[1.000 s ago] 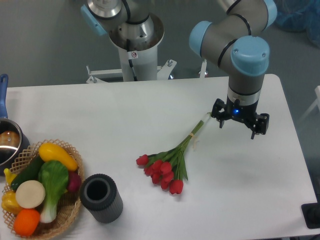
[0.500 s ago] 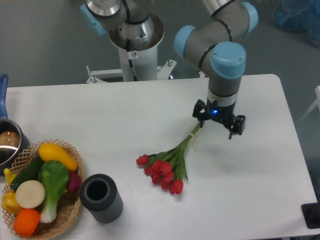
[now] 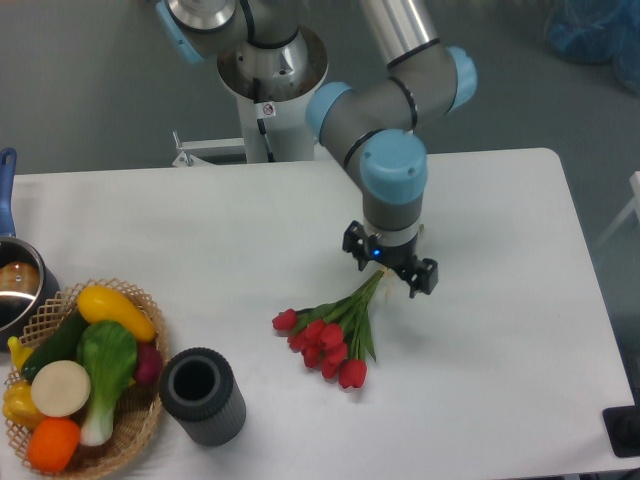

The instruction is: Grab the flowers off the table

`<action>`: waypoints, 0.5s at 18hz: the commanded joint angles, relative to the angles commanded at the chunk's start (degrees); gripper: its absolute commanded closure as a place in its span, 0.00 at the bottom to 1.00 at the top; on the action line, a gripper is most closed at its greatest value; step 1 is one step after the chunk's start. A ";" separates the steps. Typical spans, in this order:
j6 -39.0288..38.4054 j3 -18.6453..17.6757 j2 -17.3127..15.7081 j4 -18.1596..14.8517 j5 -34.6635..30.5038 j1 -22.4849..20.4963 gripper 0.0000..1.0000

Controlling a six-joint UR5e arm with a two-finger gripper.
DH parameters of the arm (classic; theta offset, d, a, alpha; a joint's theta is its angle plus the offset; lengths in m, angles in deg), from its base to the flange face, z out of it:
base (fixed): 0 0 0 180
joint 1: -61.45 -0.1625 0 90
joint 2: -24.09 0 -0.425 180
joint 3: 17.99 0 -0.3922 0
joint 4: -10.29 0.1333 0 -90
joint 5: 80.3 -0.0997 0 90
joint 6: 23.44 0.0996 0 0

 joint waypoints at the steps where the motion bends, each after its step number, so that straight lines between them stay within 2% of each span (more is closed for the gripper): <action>1: 0.00 0.09 0.26 0.00 0.00 0.00 0.00; 9: -2.46 0.26 2.72 1.14 3.60 1.41 0.00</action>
